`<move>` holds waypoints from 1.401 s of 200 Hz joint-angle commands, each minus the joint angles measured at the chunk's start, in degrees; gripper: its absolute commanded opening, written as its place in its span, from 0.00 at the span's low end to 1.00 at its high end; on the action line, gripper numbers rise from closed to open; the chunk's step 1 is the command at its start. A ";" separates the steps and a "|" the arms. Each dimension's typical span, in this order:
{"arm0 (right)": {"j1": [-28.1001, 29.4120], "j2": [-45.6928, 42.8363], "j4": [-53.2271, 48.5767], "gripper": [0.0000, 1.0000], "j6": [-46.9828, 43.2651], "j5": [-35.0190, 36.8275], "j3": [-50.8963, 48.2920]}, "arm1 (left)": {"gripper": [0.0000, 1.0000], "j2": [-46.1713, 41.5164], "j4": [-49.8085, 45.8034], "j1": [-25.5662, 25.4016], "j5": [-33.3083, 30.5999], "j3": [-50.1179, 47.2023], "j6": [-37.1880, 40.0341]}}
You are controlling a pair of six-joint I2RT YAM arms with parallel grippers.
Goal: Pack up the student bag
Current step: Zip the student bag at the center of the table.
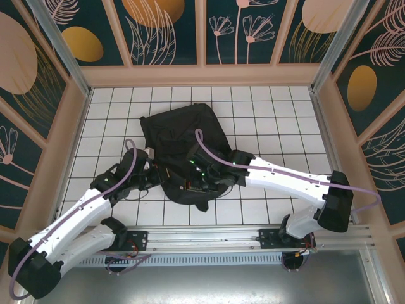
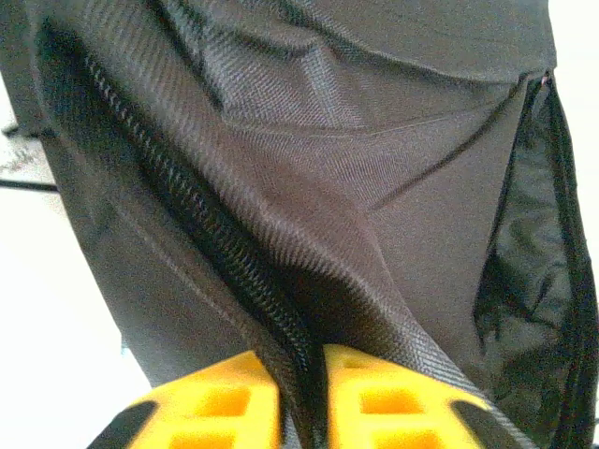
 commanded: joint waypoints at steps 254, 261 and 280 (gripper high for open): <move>-0.75 9.80 16.68 0.00 0.88 -8.52 5.85 | 0.50 -9.39 -14.47 0.65 0.99 -0.50 -18.62; -0.71 9.82 16.94 0.00 0.93 -8.70 5.72 | 0.51 -9.61 -13.16 0.64 1.74 -1.27 -19.31; -0.69 9.78 18.22 0.00 1.33 -9.38 5.50 | 0.51 -9.80 -8.58 0.66 4.31 -4.81 -22.14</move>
